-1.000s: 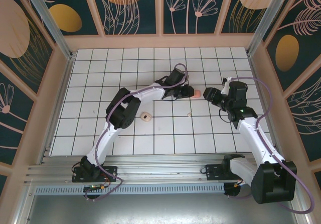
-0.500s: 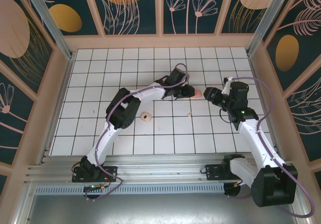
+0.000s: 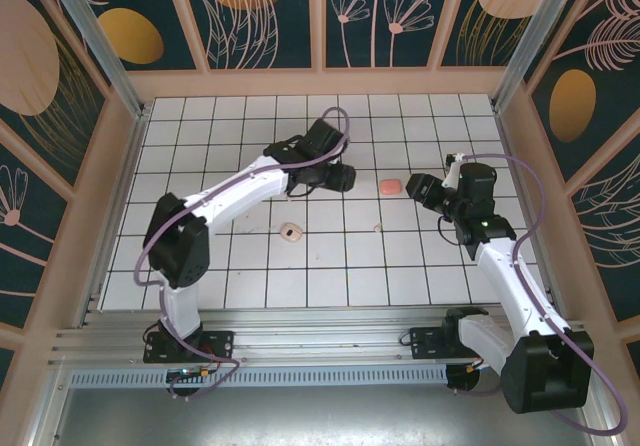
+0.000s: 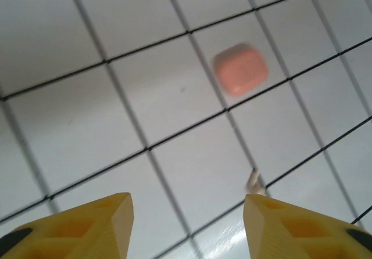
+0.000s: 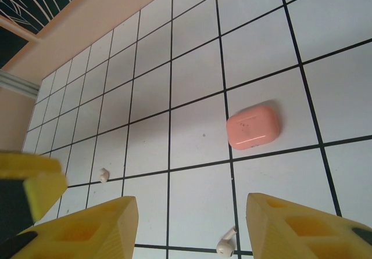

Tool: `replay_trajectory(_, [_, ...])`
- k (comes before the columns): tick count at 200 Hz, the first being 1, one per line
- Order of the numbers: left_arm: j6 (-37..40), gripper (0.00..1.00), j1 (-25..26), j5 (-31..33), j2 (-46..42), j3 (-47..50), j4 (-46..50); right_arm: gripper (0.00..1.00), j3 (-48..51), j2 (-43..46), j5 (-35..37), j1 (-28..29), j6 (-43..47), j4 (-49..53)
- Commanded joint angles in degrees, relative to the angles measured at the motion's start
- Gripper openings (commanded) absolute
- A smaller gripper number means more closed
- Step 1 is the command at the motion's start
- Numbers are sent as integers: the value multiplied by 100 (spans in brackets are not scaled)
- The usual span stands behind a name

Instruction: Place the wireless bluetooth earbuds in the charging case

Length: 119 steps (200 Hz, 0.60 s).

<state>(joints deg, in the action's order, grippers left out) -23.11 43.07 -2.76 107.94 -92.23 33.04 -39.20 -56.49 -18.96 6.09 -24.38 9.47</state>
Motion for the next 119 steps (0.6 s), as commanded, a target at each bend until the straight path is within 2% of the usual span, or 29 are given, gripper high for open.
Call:
replay_trajectory(1, [570,55,-85,466,-330,692,1088,53,45,112,-64,-8,12,-5])
replay_trajectory(50, [820,61,-219,702,-749,1582,1840,53,123,114,-108,13,-69,-81])
replay_trajectory(119, [1002,66,-221,736,-314,1860,1710,53,88,104,-132,55,-183,-87])
